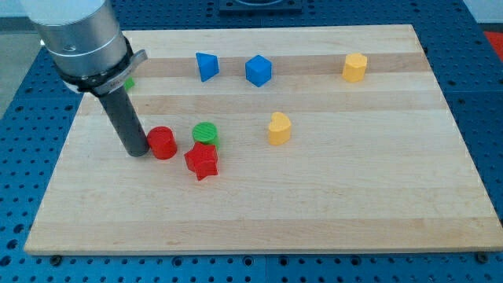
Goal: Move green star slightly down
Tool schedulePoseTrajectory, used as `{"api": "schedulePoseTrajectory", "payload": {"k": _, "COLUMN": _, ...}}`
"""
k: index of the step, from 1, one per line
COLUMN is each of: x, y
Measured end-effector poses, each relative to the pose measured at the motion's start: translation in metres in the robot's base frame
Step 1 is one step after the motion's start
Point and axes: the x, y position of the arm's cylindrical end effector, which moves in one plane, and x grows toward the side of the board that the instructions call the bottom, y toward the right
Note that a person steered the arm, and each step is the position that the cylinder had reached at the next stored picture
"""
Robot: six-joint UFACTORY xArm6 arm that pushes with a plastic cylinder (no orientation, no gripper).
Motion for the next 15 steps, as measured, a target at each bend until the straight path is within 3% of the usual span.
{"api": "schedulePoseTrajectory", "payload": {"k": 2, "x": 0.0, "y": 0.015}}
{"api": "schedulePoseTrajectory", "payload": {"k": 4, "x": -0.003, "y": -0.121}}
{"api": "schedulePoseTrajectory", "payload": {"k": 5, "x": -0.006, "y": -0.124}}
{"api": "schedulePoseTrajectory", "payload": {"k": 6, "x": -0.053, "y": -0.124}}
{"api": "schedulePoseTrajectory", "payload": {"k": 7, "x": -0.128, "y": -0.124}}
{"api": "schedulePoseTrajectory", "payload": {"k": 9, "x": -0.156, "y": -0.124}}
{"api": "schedulePoseTrajectory", "payload": {"k": 10, "x": -0.213, "y": -0.123}}
{"api": "schedulePoseTrajectory", "payload": {"k": 11, "x": -0.229, "y": -0.09}}
{"api": "schedulePoseTrajectory", "payload": {"k": 13, "x": -0.179, "y": -0.034}}
{"api": "schedulePoseTrajectory", "payload": {"k": 14, "x": -0.148, "y": -0.034}}
{"api": "schedulePoseTrajectory", "payload": {"k": 15, "x": -0.157, "y": -0.034}}
